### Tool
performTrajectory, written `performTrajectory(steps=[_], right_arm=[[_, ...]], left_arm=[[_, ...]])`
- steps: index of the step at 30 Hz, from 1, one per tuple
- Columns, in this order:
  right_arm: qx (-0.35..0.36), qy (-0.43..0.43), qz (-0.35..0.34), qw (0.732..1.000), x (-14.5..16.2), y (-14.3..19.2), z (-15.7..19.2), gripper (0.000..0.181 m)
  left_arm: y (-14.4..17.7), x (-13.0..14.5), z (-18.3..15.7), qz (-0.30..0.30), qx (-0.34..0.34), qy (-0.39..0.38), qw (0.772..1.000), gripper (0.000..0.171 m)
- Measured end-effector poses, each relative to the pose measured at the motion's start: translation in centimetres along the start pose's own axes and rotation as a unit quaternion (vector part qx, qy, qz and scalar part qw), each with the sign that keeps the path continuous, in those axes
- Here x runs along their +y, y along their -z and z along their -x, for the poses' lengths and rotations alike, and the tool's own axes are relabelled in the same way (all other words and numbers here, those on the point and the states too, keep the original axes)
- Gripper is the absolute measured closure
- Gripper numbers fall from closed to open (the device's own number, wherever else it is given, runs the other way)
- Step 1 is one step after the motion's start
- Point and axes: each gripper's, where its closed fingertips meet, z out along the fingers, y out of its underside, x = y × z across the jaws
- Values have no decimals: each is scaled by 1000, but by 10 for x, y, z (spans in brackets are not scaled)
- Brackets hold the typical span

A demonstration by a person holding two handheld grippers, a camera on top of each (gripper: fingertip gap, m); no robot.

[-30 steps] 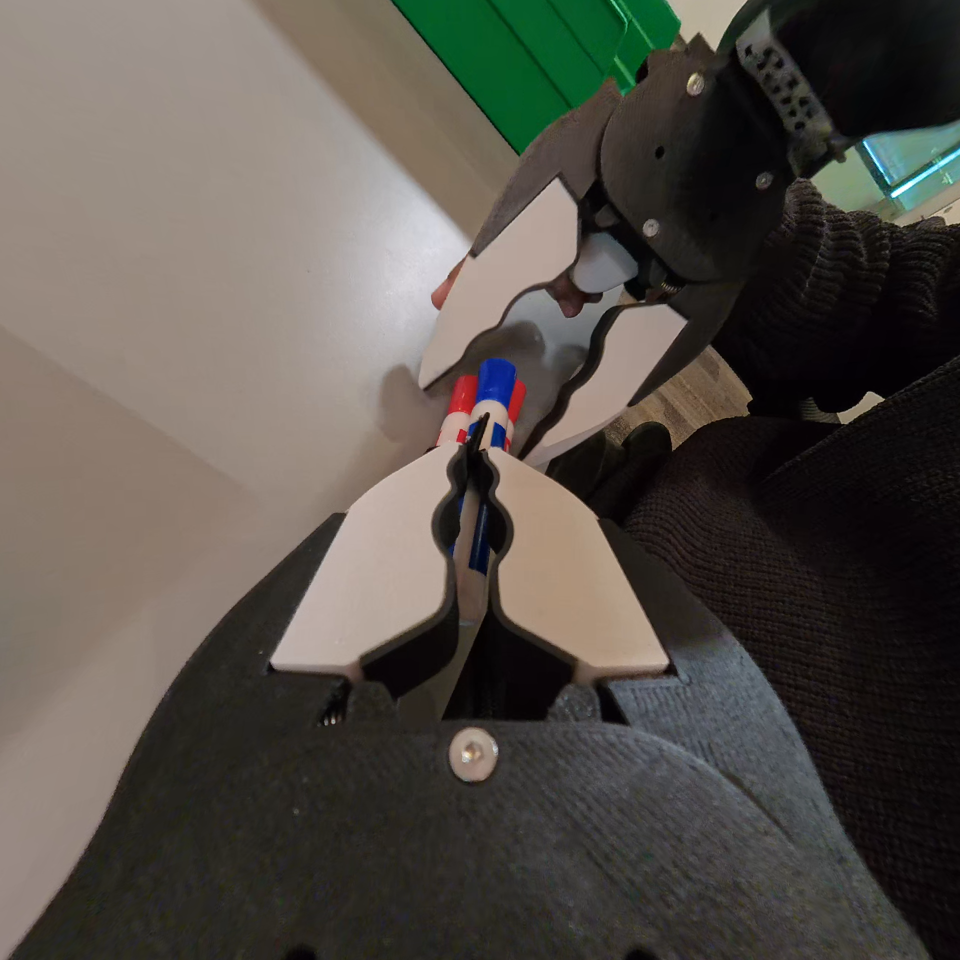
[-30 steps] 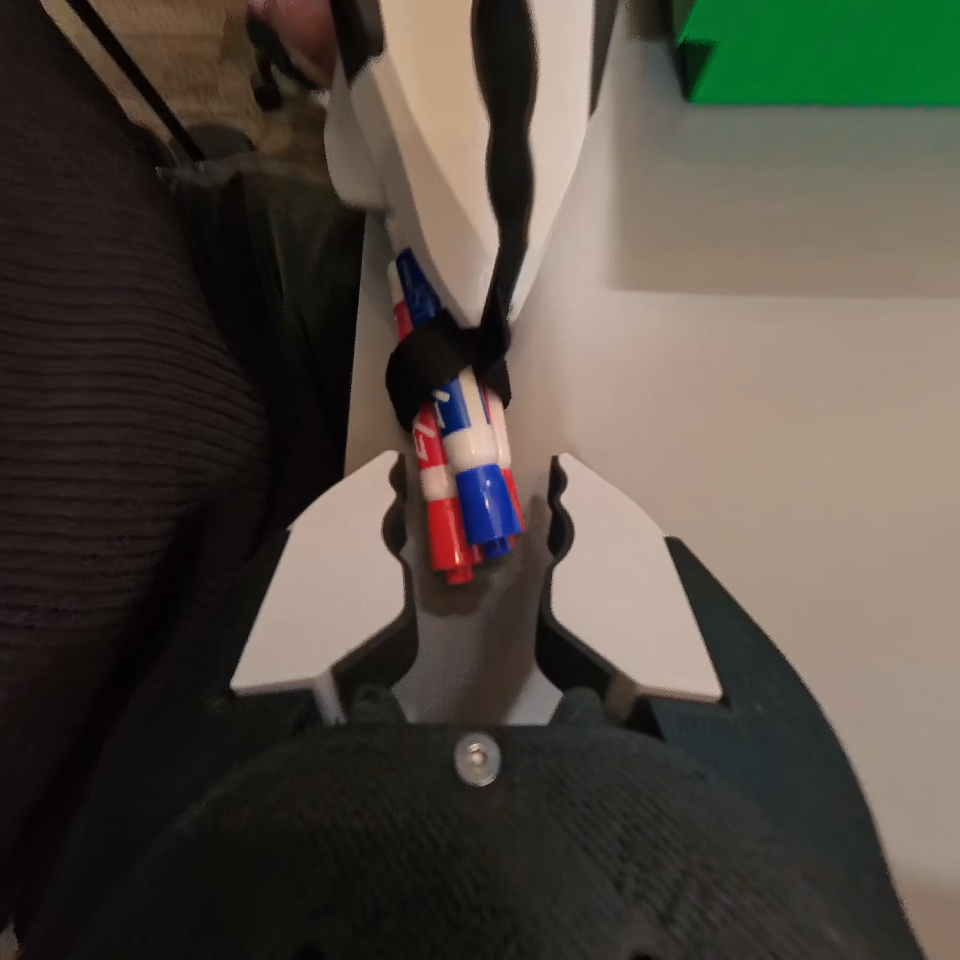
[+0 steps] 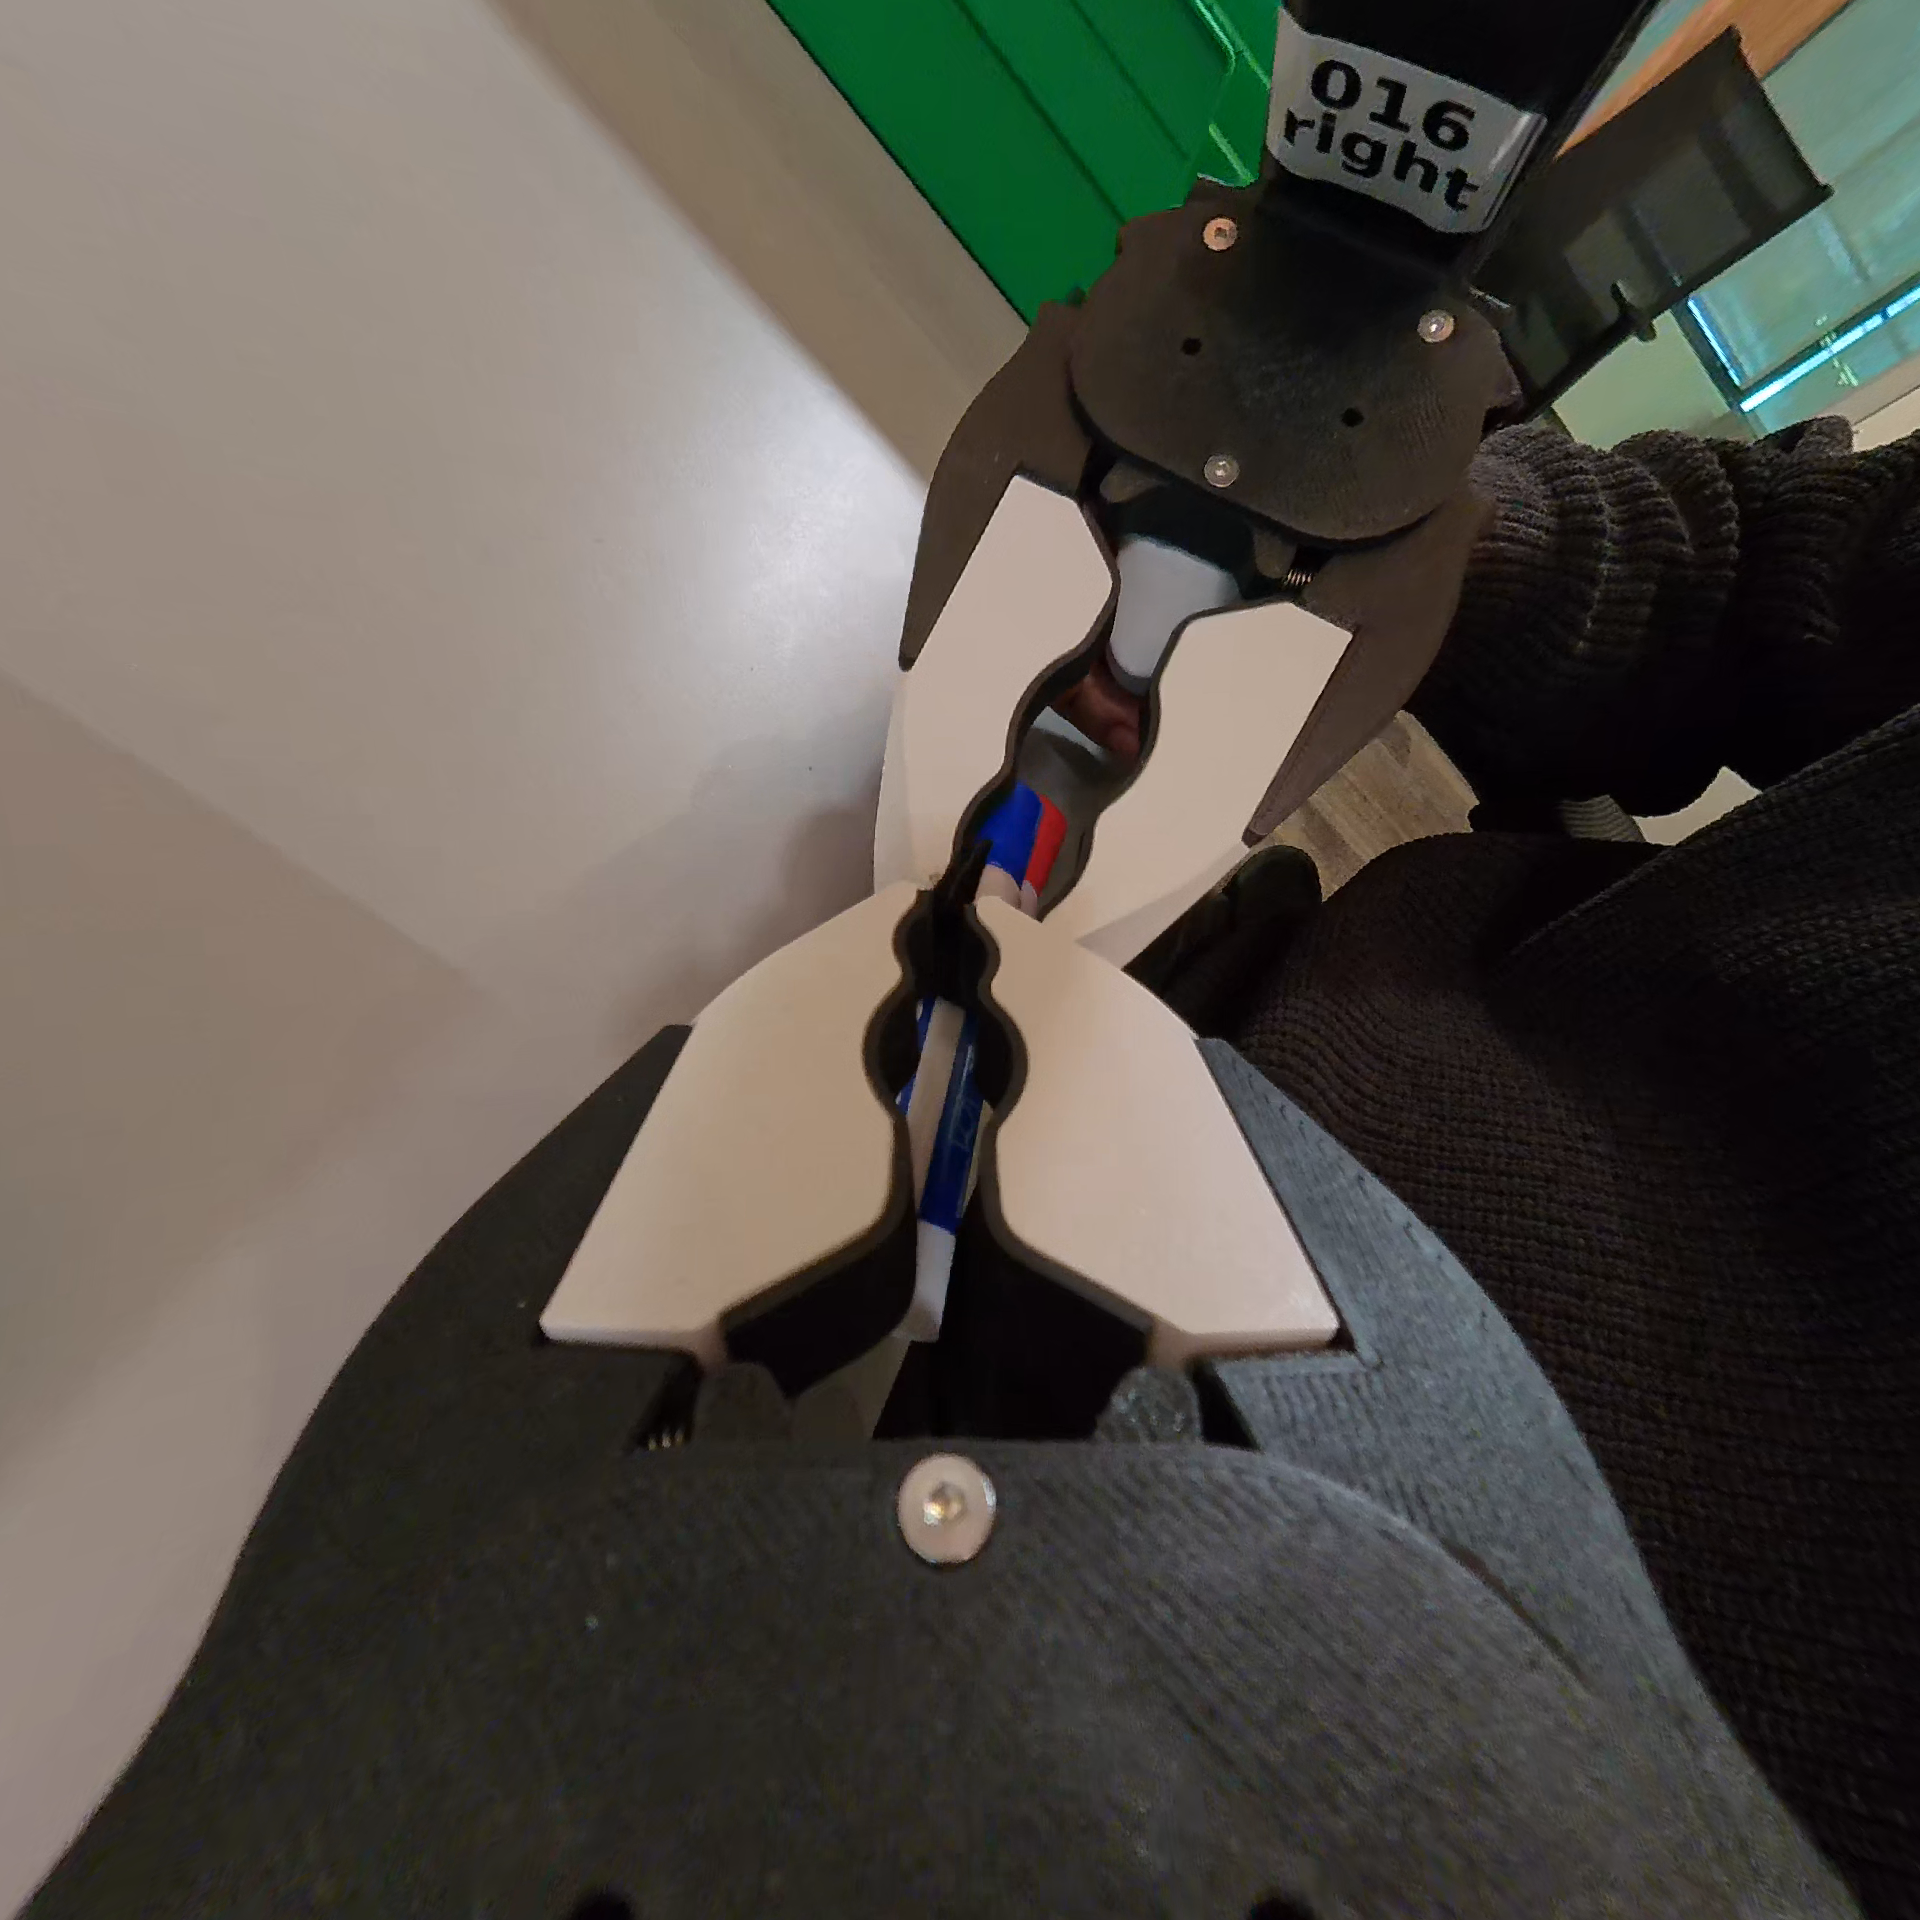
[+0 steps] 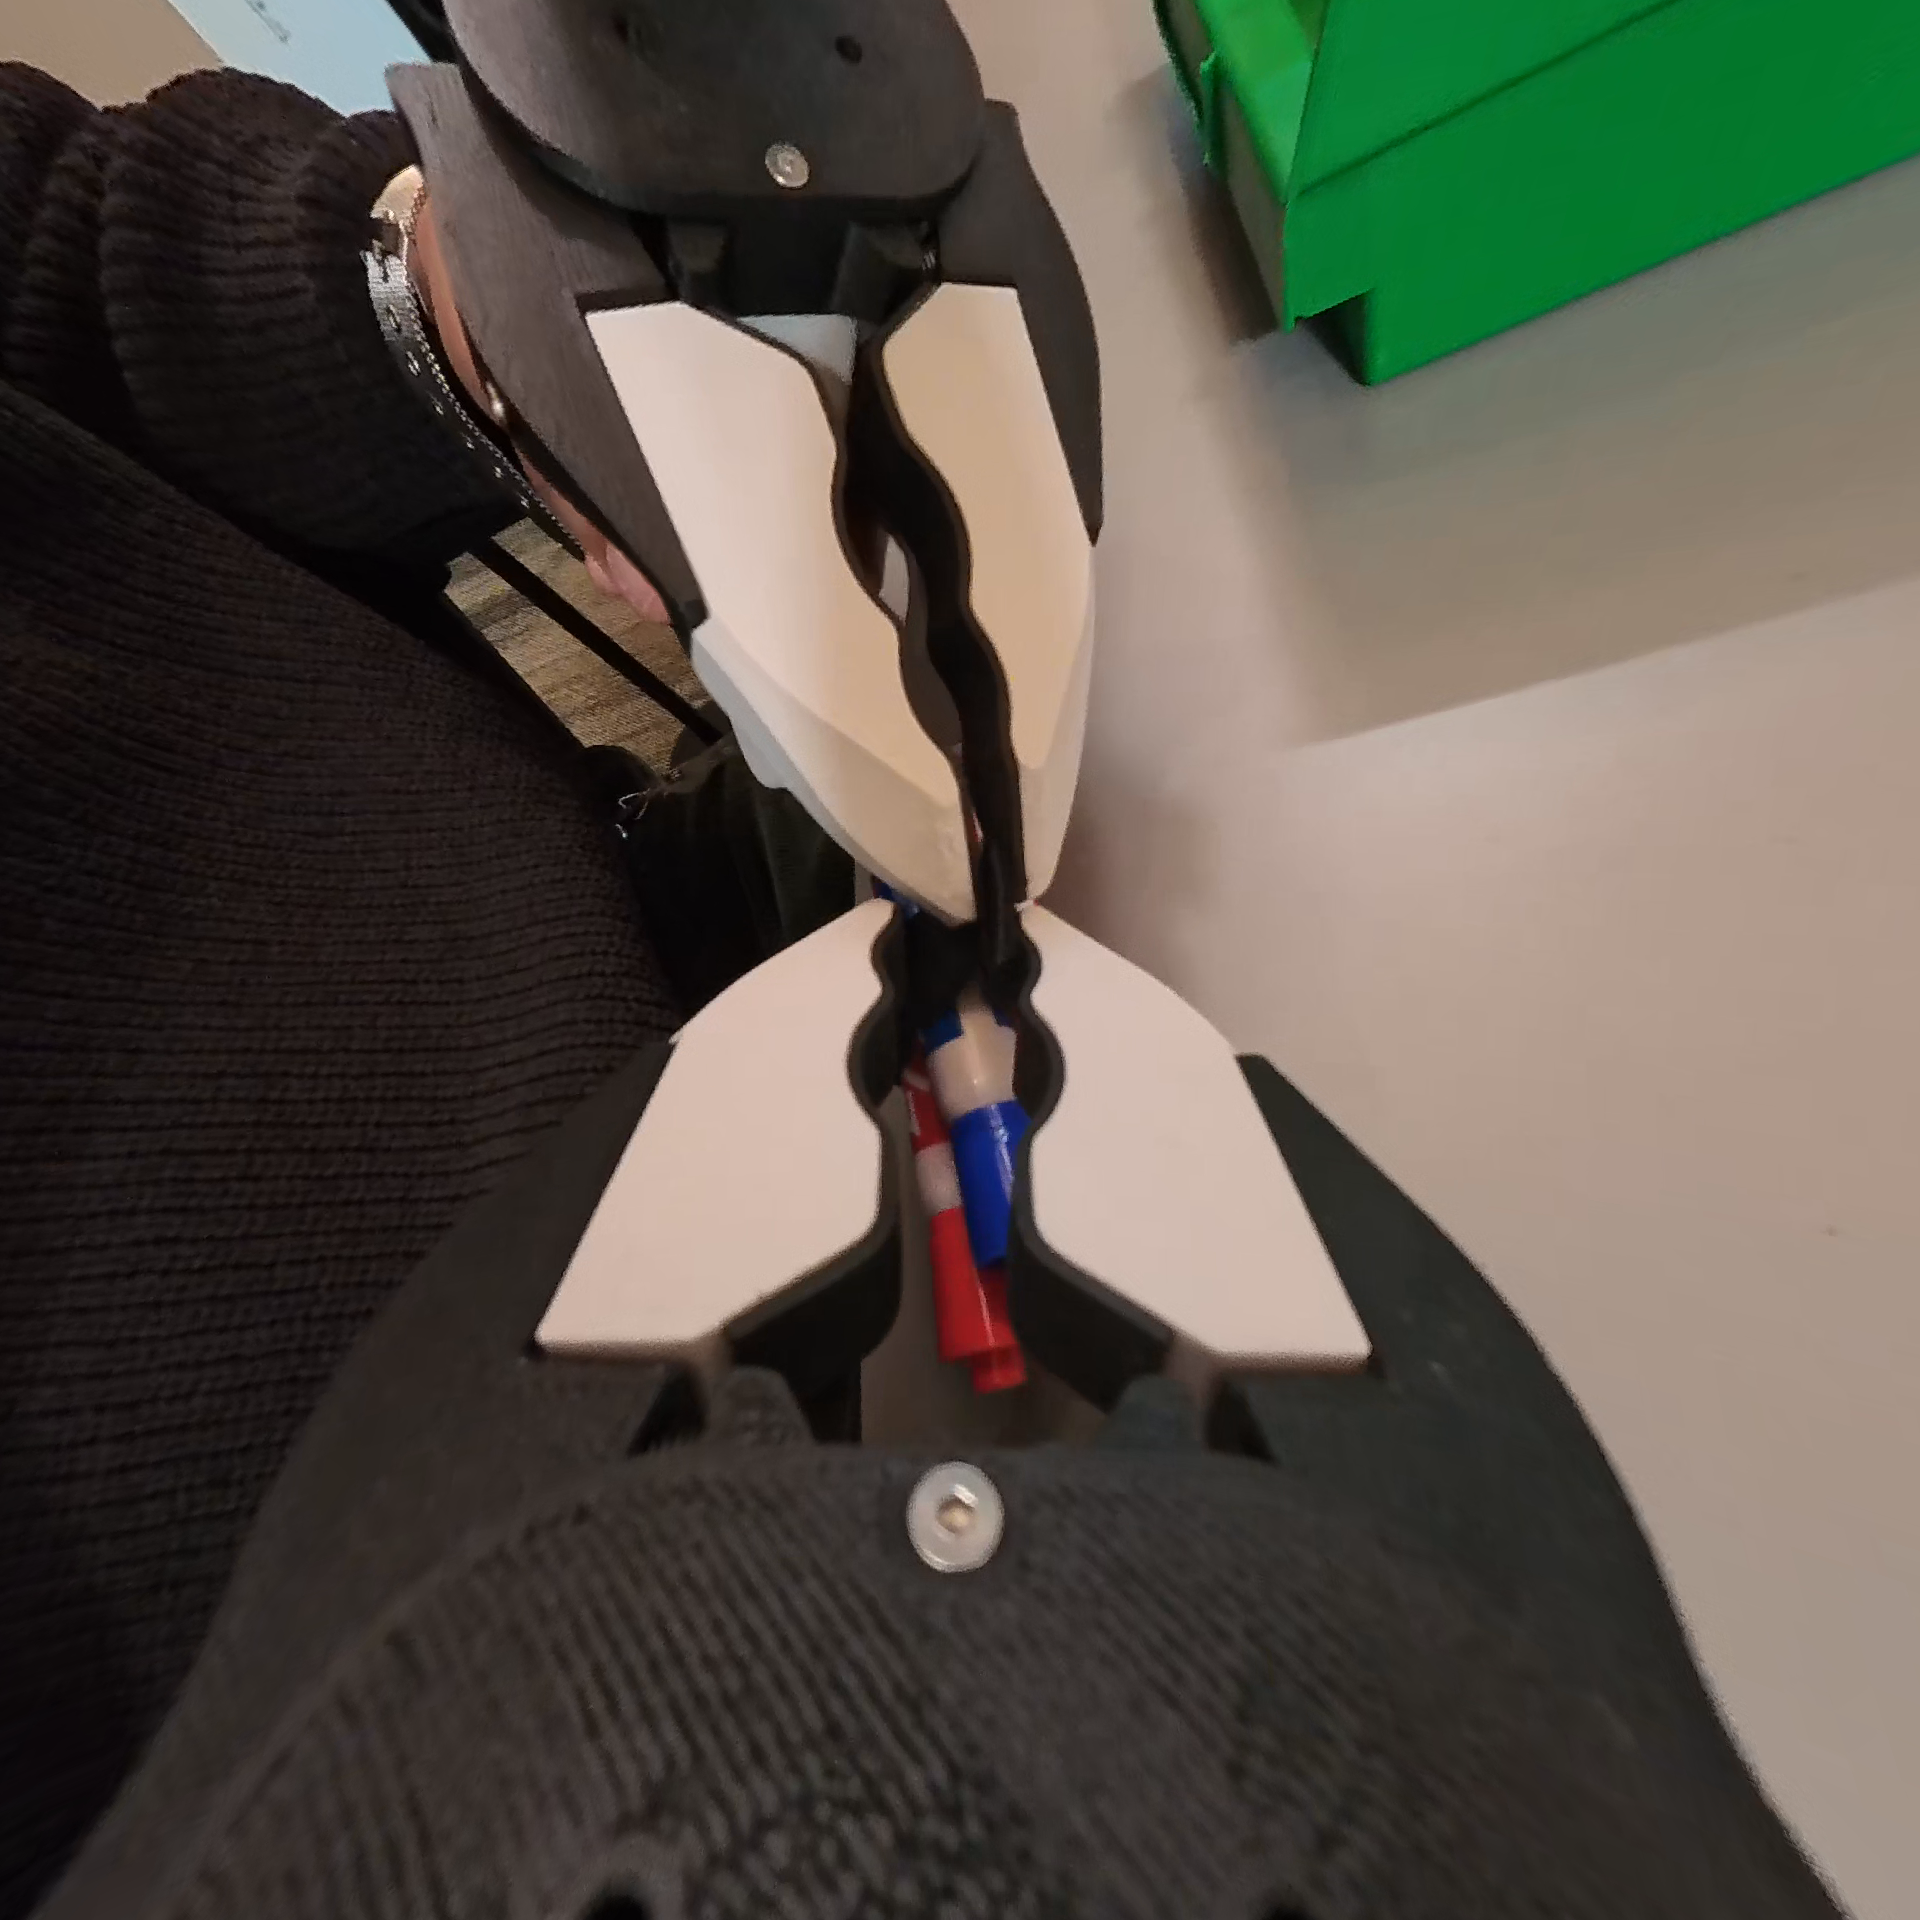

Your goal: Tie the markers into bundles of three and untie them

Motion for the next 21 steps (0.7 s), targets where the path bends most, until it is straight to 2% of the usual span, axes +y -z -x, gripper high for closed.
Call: performTrajectory(steps=[7,10,14,19,21], right_arm=[[-14,-17,-4,1000,0,1,0,166],[-18,-38,-13,999,-1,2,-3,176],[-23,-51,-16,998,0,5,-6,177],[-13,-53,-21,998,0,8,-12,178],[-5,-56,-25,998,0,11,-15,177]], left_arm=[[0,-1,1,-6,-1,6,1000,163],[3,-4,1,-17,3,21,1000,164],[9,-3,8,-18,-13,18,1000,163],[19,6,15,3,-39,-16,999,141],[21,10,18,12,-51,-27,998,138]])
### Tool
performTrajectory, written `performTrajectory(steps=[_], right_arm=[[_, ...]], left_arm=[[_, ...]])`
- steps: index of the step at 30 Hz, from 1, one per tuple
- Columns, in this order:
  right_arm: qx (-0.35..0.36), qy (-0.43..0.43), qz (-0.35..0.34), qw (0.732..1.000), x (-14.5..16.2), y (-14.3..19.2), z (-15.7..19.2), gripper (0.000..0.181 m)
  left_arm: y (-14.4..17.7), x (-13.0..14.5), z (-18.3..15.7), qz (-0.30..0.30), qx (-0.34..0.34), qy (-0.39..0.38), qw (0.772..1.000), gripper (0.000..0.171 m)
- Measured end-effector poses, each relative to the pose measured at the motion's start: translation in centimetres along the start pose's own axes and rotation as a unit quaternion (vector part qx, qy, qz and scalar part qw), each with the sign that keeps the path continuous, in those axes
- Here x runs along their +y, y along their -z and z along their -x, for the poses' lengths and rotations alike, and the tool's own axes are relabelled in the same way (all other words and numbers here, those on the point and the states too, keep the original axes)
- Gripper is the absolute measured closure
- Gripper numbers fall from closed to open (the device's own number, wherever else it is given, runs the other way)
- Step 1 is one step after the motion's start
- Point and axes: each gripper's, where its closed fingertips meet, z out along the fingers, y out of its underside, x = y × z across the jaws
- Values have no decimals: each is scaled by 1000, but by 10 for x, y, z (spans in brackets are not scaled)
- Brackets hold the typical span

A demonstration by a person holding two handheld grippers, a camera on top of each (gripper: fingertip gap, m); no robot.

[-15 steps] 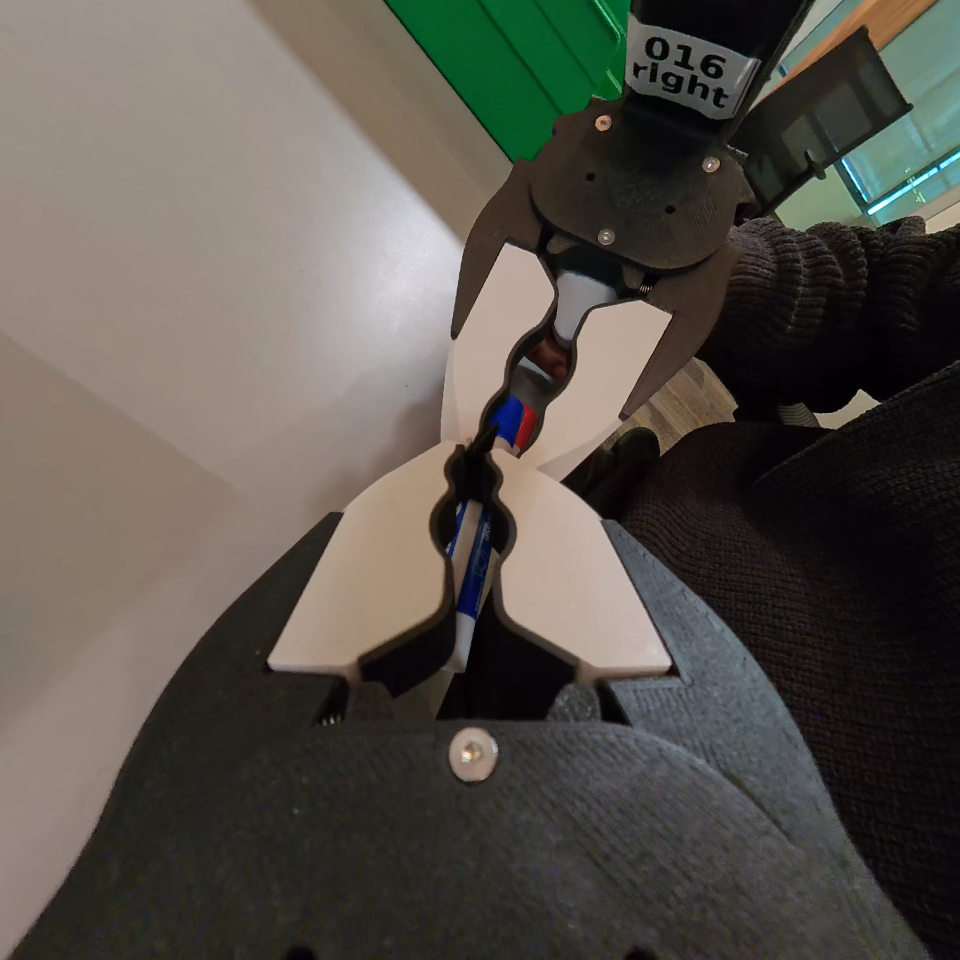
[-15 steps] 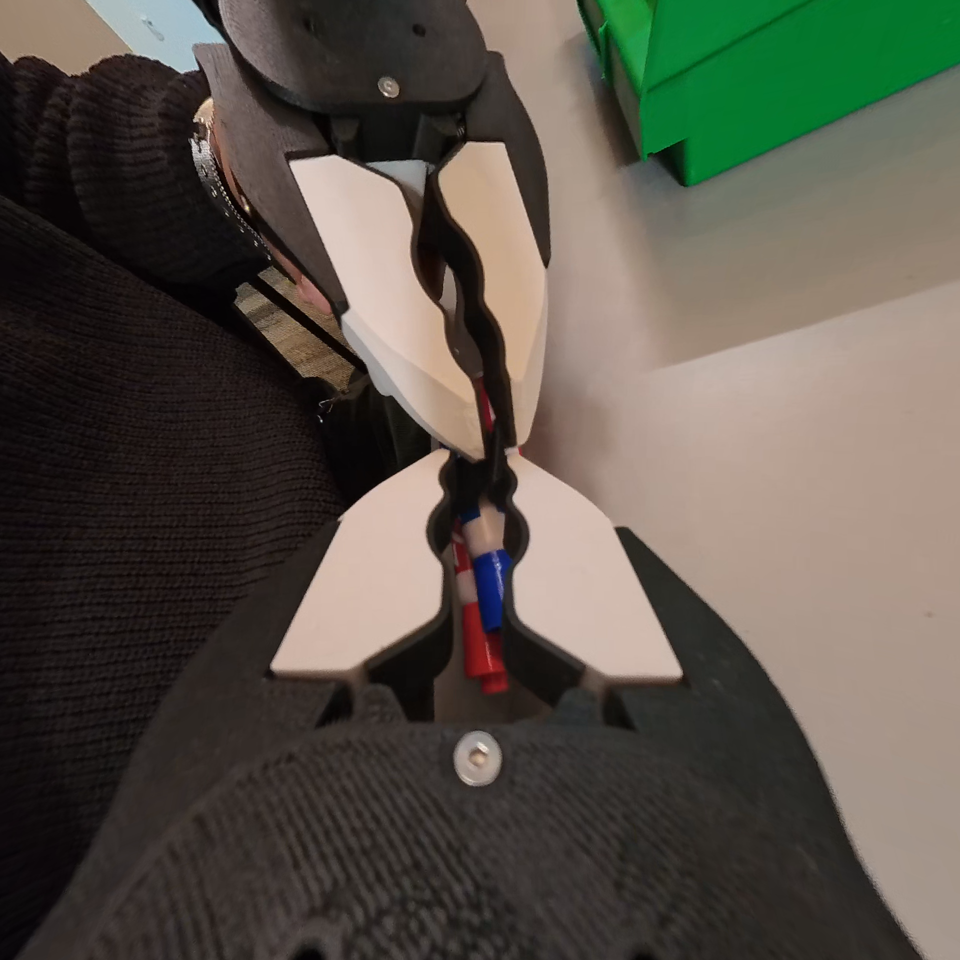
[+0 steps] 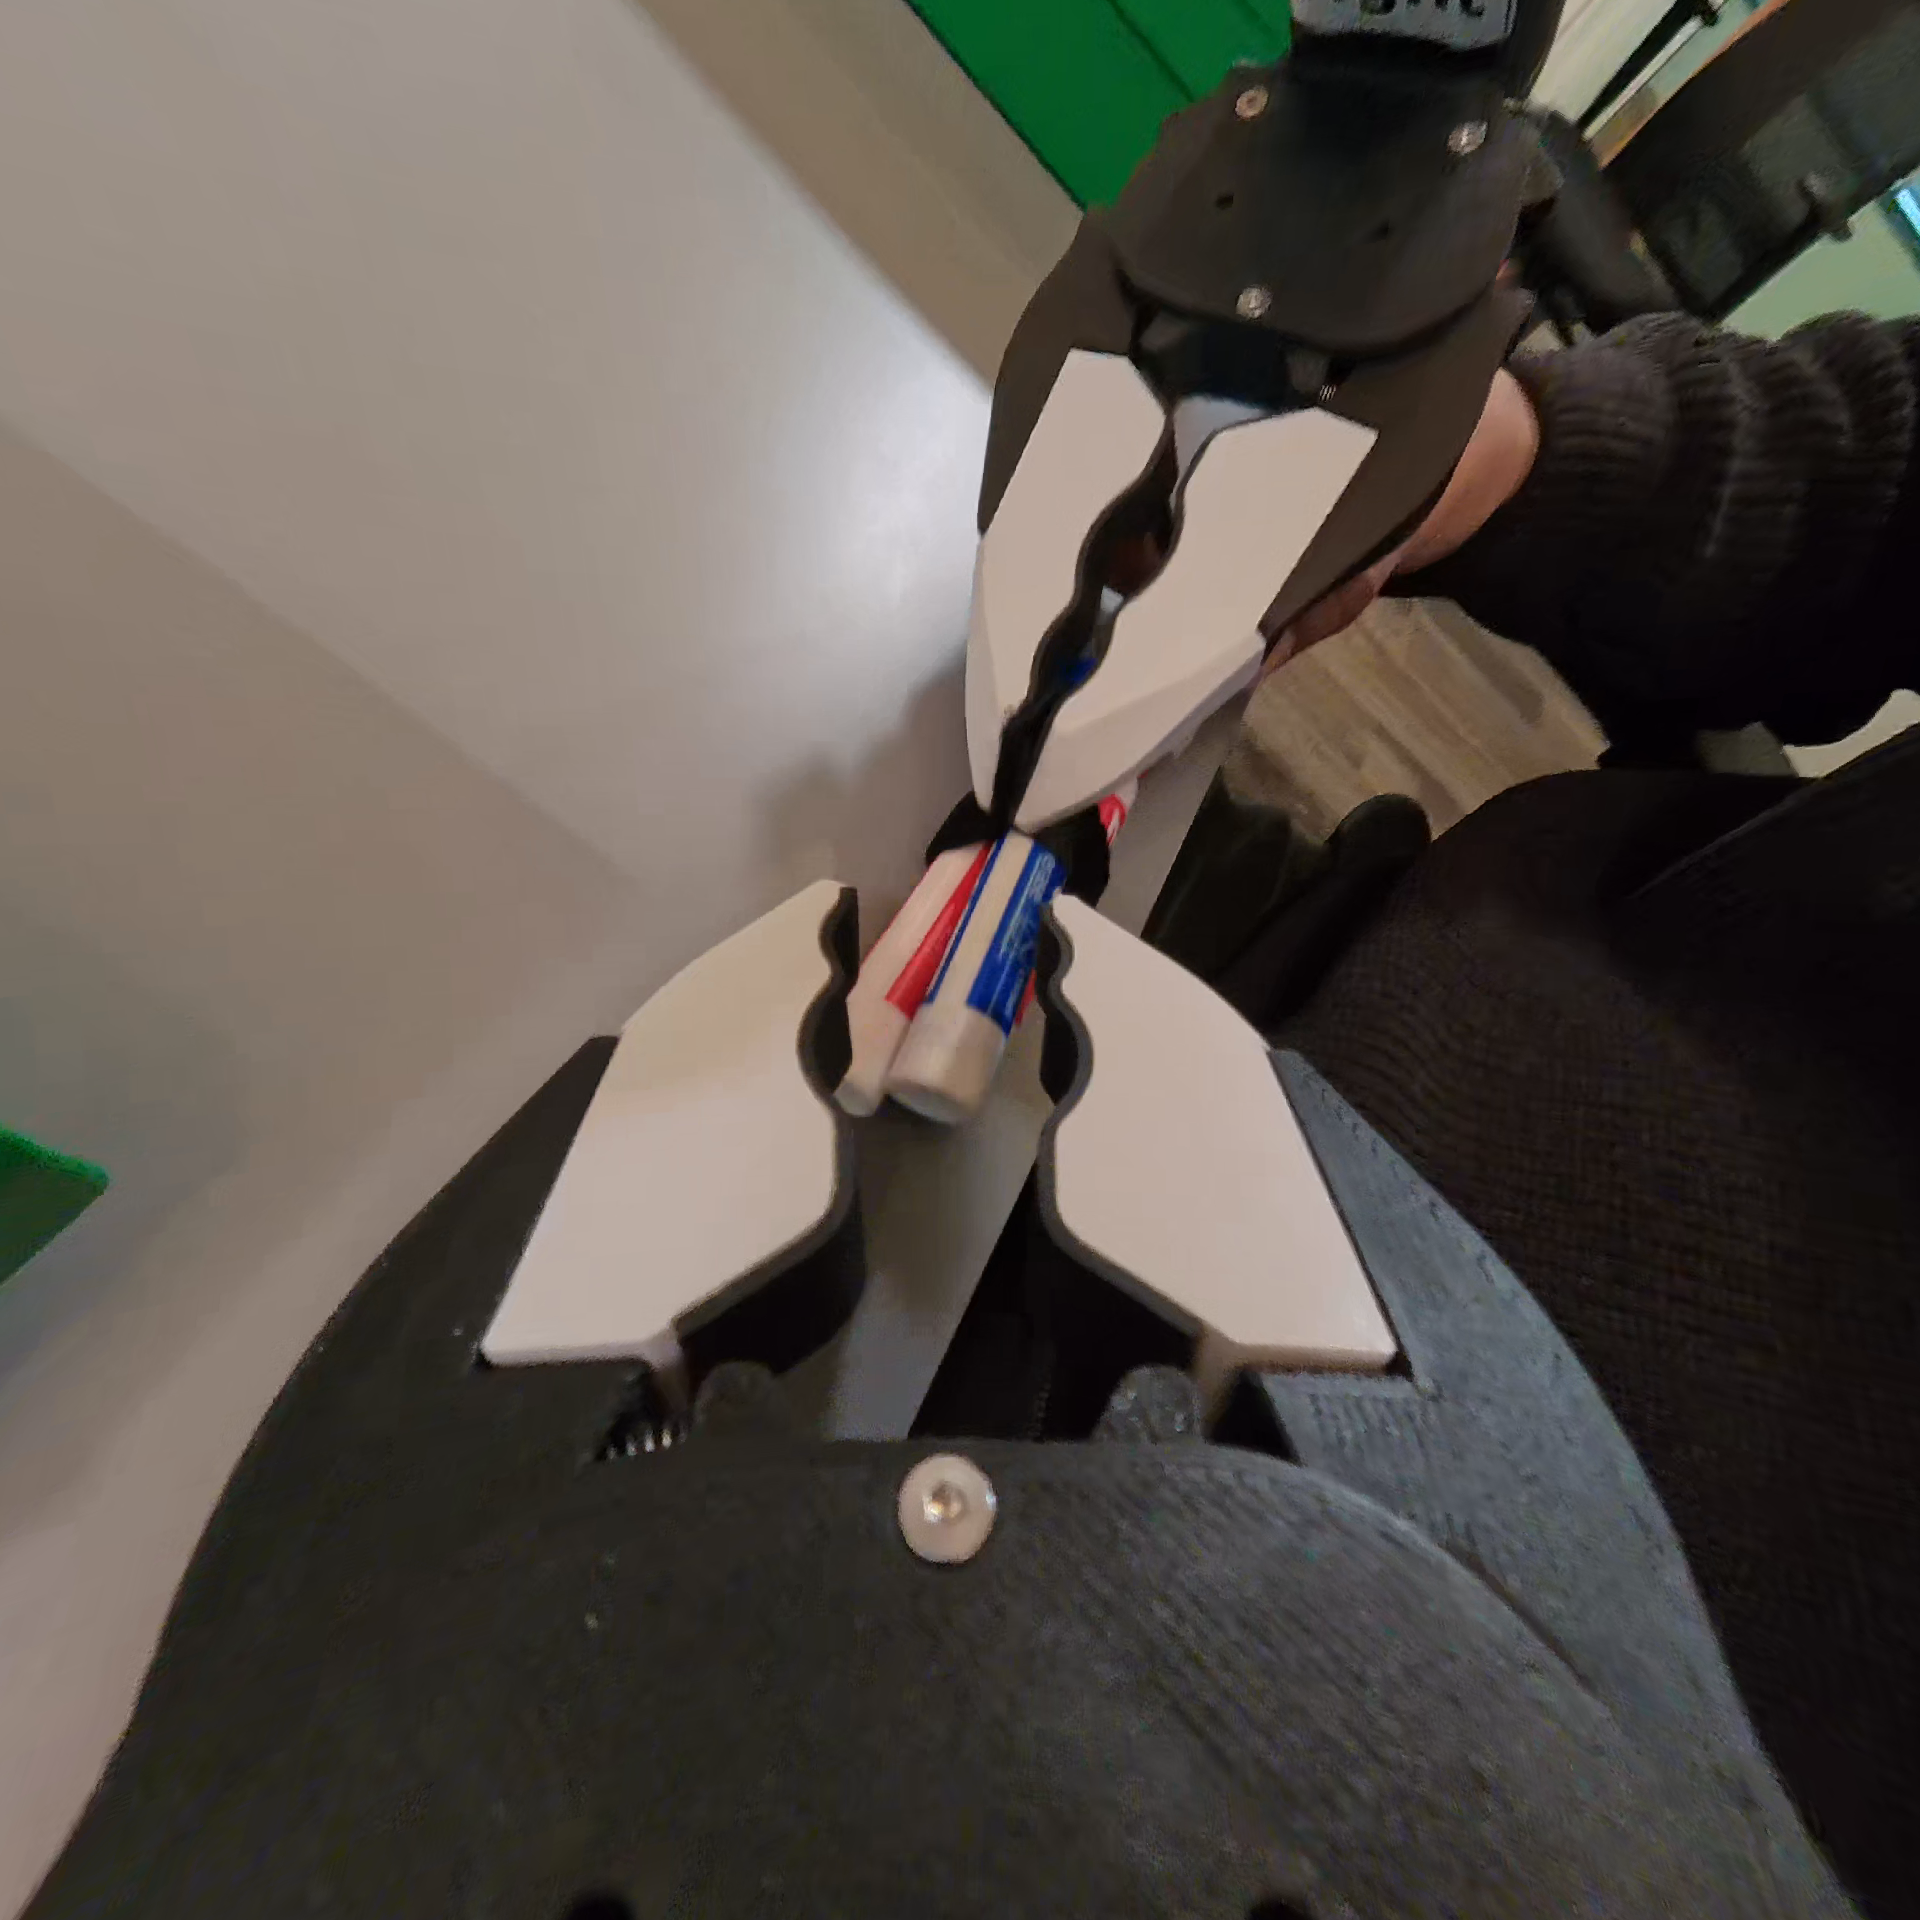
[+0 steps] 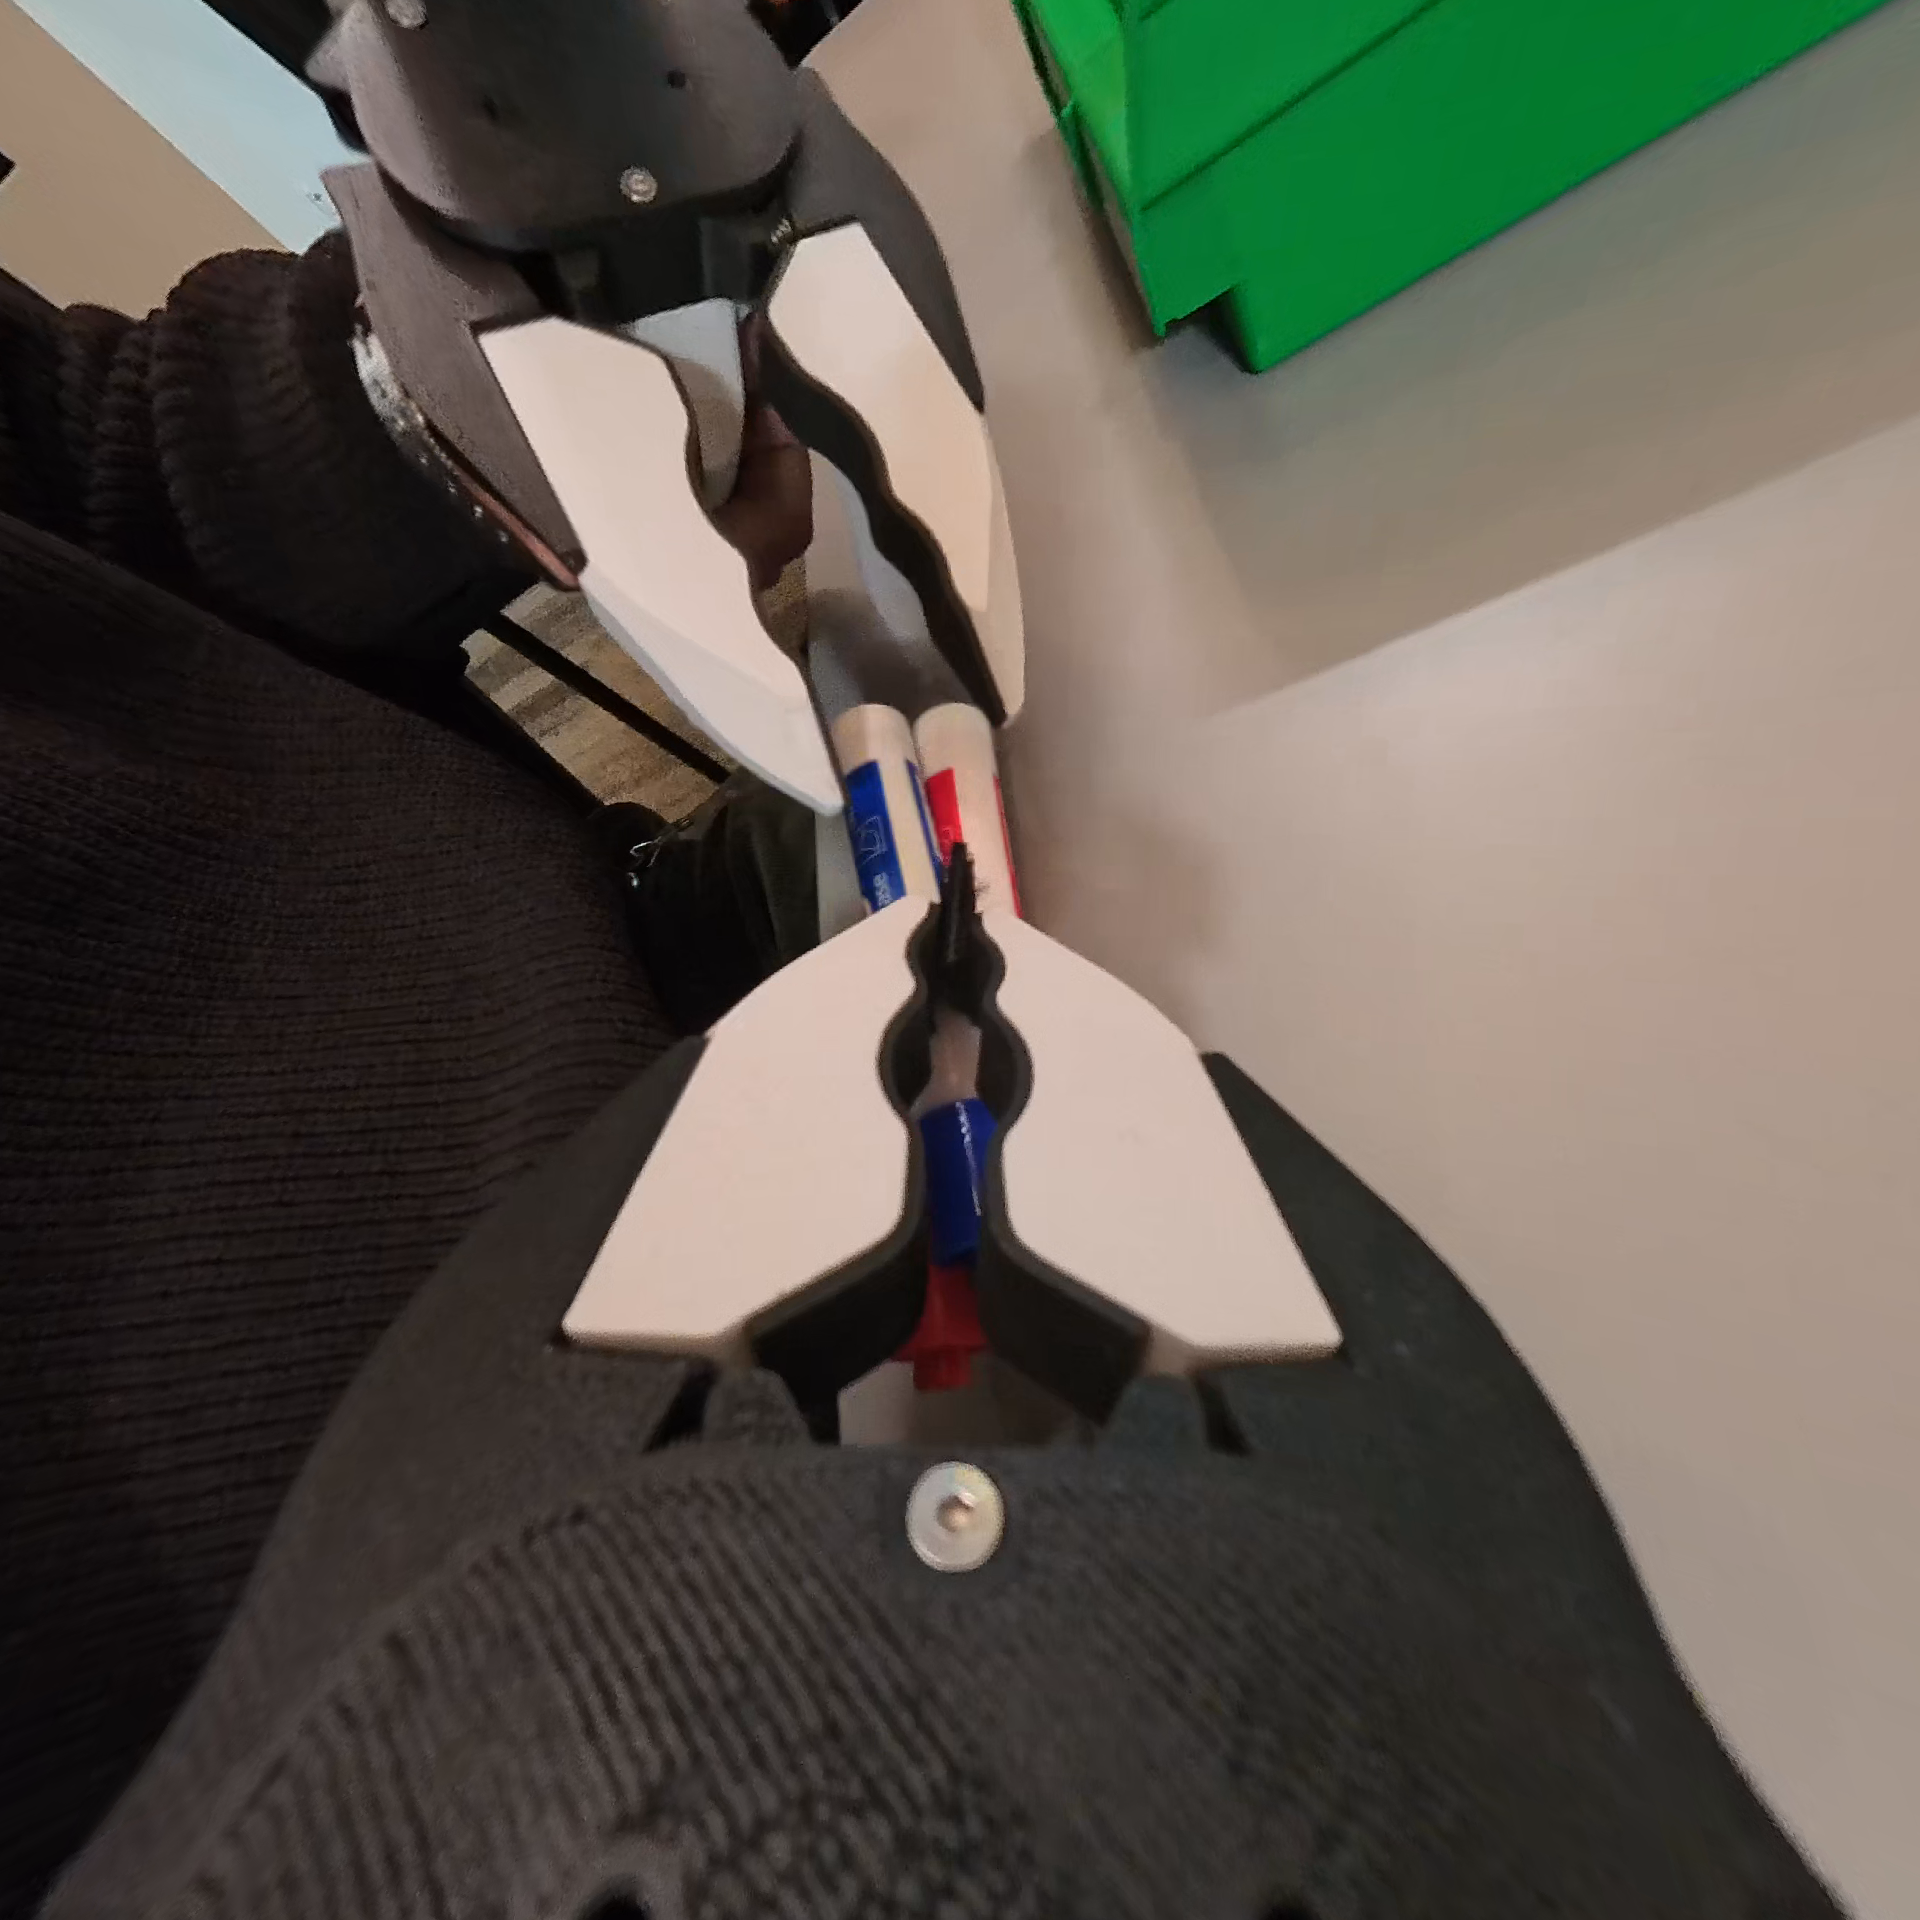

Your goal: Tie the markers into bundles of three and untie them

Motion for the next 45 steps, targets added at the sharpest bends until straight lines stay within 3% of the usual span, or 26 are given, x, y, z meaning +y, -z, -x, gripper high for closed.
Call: performTrajectory(steps=[7,14,21,26,45], right_arm=[[18,-21,-28,999,-7,15,-15,178],[45,-27,-47,998,-10,33,-30,178],[36,-24,-40,998,-9,28,-25,178],[34,-27,-45,998,-11,30,-25,178],[32,-50,-56,997,-11,28,-27,178]], left_arm=[[6,2,10,4,-20,-5,1000,131],[10,2,23,-1,-36,36,999,136],[2,-7,5,-26,-12,-6,1000,134],[-3,0,7,-3,-33,-23,999,133],[-5,-2,7,-14,-33,-7,999,121]])
